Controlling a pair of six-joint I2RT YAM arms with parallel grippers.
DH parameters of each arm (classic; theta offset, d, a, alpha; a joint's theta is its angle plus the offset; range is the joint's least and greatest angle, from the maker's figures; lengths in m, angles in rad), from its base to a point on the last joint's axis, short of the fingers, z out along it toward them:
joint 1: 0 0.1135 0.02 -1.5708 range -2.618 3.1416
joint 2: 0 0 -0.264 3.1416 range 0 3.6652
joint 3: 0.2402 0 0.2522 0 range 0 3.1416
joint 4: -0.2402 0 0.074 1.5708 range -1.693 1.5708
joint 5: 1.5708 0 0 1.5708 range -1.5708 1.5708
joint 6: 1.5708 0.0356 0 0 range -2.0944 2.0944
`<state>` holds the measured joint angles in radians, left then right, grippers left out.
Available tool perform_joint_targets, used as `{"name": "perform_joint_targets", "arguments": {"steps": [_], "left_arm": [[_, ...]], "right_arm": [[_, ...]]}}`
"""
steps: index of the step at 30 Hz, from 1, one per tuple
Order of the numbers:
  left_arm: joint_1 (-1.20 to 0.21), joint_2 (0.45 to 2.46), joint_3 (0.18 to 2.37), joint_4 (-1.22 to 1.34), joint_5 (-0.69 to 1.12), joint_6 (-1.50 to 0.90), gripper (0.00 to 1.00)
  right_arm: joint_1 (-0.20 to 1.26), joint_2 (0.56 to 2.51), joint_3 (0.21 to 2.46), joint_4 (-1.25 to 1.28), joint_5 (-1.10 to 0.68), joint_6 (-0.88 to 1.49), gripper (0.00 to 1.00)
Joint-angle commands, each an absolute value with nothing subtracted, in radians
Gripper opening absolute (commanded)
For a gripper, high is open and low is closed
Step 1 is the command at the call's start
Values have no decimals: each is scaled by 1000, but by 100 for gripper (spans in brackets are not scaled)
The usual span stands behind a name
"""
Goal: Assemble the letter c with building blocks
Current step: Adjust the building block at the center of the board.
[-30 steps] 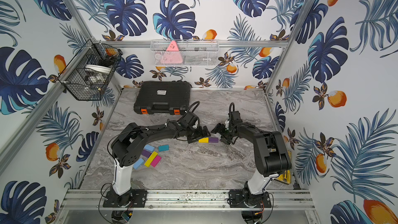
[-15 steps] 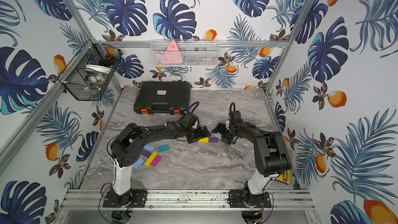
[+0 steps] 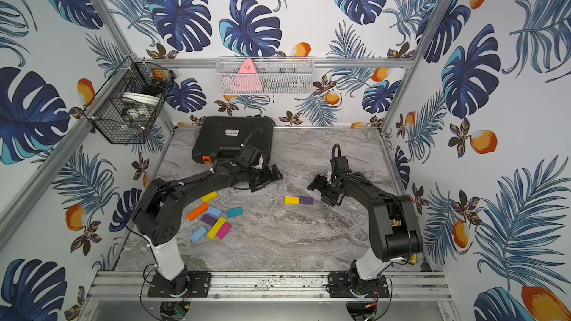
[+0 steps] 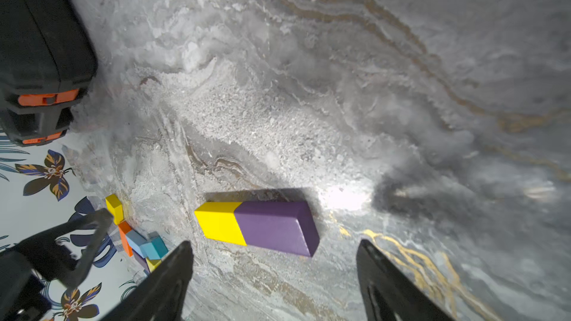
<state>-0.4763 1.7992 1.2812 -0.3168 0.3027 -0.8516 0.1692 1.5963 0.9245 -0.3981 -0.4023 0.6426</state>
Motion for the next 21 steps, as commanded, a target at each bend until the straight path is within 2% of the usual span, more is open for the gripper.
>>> {"name": "perform_joint_targets", "arguments": {"steps": [1, 5, 8, 21], "left_arm": [[-397, 1704, 1223, -418, 292, -767, 99], [-282, 1585, 1141, -507, 294, -690, 99], [-233, 1525, 1086, -588, 278, -639, 99], [-217, 1191, 799, -735, 130, -703, 99]], "right_arm": [[173, 1557, 928, -425, -414, 653, 83], [215, 1514, 930, -424, -417, 670, 81], [305, 1499, 960, -451, -368, 666, 81], [768, 1510, 1048, -466, -155, 689, 81]]}}
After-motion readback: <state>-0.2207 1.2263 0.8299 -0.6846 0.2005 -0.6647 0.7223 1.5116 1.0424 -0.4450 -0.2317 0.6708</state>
